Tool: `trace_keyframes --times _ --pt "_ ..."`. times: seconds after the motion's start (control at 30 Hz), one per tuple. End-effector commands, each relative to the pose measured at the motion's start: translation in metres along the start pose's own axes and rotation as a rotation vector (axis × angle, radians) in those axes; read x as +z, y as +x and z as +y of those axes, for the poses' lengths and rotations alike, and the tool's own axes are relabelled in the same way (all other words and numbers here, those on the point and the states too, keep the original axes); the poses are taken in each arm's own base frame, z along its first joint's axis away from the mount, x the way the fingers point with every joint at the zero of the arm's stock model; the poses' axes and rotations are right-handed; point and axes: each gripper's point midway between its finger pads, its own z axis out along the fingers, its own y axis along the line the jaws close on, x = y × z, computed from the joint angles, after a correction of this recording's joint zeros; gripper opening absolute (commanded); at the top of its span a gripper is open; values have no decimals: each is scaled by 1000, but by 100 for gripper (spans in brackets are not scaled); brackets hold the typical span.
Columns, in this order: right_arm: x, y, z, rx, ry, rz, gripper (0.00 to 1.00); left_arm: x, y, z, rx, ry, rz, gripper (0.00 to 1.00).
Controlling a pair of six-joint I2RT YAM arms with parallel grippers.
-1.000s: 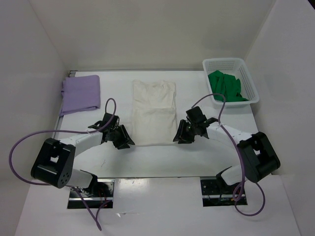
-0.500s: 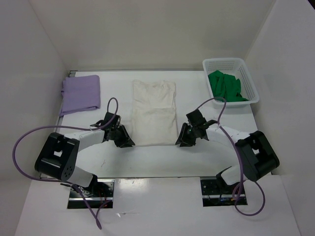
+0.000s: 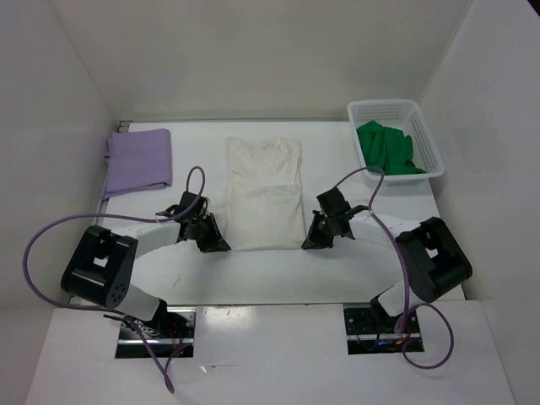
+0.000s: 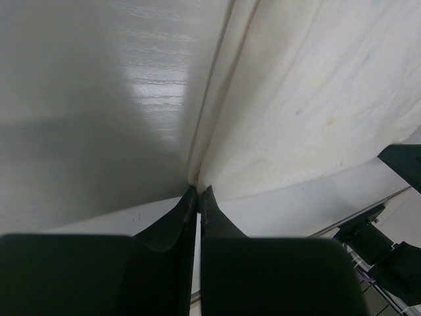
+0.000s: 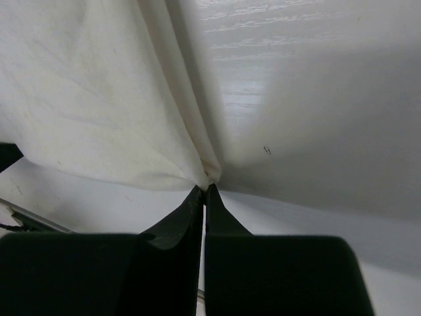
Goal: Fold and stack the t-shirts
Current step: Grab one side of the 2/3 rectangular tshirt with both arms
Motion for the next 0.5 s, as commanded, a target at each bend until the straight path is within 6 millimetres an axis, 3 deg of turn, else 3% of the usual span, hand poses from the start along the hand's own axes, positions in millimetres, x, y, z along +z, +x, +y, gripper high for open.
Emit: trace_keyframes --times 0.0,0.07,0.13,0.17,0.23,0.3,0.33,0.4,0.43,0.47 --pt "-13 -8 4 9 -2 -45 0 -7 6 14 47 -60 12 2" --pt "-19 11 -6 33 20 0 0 -17 21 19 50 -63 53 0" --pt "-35 24 7 26 -23 0 0 -24 39 16 57 -55 97 0" --pt "-43 32 1 34 6 11 0 -31 45 7 83 -40 100 0" --pt "-64 32 16 37 -54 -2 0 -47 59 -5 66 4 151 0" --pt "-77 47 22 45 -71 62 0 -61 73 -5 45 -4 206 0" --pt "-90 40 33 27 -93 44 0 -72 73 -11 56 15 188 0" --pt "-105 34 36 17 -80 21 0 -95 62 -25 23 62 161 0" --pt "-117 18 49 -11 -108 -27 0 -101 59 -31 28 70 153 0" --pt "-121 2 49 2 -109 -58 0 -107 51 -41 29 102 138 0"
